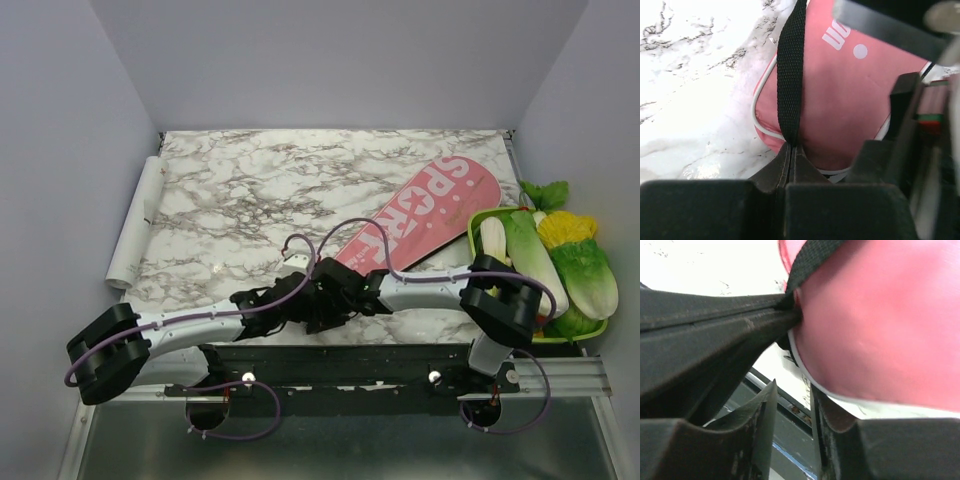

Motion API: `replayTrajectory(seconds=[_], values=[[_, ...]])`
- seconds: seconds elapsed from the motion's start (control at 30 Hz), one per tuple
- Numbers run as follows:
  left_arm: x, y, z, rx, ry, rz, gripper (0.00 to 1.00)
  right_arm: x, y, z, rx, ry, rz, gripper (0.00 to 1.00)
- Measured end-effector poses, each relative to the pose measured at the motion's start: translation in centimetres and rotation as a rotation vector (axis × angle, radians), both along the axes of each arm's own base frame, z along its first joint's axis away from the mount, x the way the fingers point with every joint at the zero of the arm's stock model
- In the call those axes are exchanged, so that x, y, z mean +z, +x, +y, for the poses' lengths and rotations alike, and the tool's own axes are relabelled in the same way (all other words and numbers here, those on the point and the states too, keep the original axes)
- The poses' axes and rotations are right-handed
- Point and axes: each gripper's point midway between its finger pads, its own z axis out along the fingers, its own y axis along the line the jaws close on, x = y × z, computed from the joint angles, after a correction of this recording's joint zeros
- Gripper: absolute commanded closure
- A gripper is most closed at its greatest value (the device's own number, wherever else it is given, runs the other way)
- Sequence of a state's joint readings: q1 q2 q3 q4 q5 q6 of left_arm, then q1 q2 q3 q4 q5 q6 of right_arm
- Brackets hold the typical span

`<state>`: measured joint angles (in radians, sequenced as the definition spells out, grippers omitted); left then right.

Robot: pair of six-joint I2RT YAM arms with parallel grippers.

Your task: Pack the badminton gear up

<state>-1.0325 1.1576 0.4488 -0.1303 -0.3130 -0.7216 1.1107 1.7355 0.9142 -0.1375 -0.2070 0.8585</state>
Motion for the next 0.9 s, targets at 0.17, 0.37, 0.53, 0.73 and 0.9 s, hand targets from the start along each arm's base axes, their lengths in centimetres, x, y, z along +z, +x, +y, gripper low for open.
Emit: replayTrajectory(seconds=[0.17, 0.37, 0.53, 0.73, 0.9], values=[[1.2, 1.3, 0.2, 0.024, 0.016, -0.019, 1.0, 2.0, 1.6, -2.0, -0.034, -0.055, -0.141, 0.44], [2.5, 5.6, 3.0, 0.163, 0.014, -0.05, 1.0, 7.1, 5.3, -4.8, -0.127, -0.068, -0.347, 0.34], [3.7, 8.4, 5.5, 0.256, 0.026, -0.076, 1.0, 11.6, 10.0, -6.3, -0.201, -0.046, -0.469, 0.22], [6.7, 11.7, 7.0, 0.321, 0.004, -0.129, 0.79, 15.5, 15.5, -8.4, -0.258, -0.026, -0.555, 0.0], [9.1, 13.0, 5.9, 0.284, -0.04, -0.188, 0.31, 17.6, 17.5, -9.1, -0.269, -0.017, -0.615, 0.0]])
